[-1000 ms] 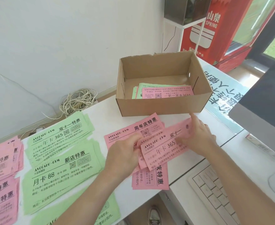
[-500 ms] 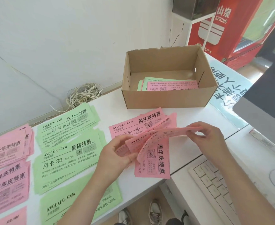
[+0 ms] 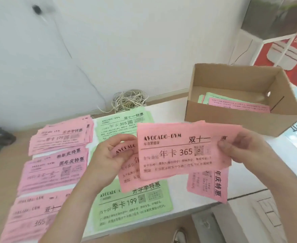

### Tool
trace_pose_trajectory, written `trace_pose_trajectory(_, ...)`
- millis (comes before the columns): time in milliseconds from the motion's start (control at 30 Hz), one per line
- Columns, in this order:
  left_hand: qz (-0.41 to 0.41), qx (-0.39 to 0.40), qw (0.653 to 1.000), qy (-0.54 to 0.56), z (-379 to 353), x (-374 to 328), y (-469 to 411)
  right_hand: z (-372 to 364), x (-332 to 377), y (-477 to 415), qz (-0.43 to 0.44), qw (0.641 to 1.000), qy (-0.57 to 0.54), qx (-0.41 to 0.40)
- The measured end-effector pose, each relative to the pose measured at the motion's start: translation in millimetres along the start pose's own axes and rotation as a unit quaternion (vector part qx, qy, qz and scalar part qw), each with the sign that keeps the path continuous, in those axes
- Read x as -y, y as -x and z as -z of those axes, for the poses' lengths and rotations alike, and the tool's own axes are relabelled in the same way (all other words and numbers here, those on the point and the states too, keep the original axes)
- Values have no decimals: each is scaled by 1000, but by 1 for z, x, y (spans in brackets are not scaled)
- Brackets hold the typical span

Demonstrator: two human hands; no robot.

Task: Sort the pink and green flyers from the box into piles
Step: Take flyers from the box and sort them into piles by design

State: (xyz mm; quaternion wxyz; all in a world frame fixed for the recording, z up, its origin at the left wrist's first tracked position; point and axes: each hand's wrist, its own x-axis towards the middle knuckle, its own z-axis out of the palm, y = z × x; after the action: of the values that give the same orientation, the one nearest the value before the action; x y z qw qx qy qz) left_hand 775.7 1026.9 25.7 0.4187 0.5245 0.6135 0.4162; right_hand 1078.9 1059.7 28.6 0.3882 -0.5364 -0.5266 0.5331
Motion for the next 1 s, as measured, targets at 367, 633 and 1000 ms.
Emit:
trace_pose_trajectory(367,-11,-423,906,28,259,45,121,-225,-7,-1,-34,993,106,34)
trace_pose_trajectory(633,139,-312,931,132,311,122,143,-359,-32,39,-81,976,168,113)
trace_pose_trajectory(1000,161,-223,951,-141,260,209,126,-391,-59,64,-33,932,356,65)
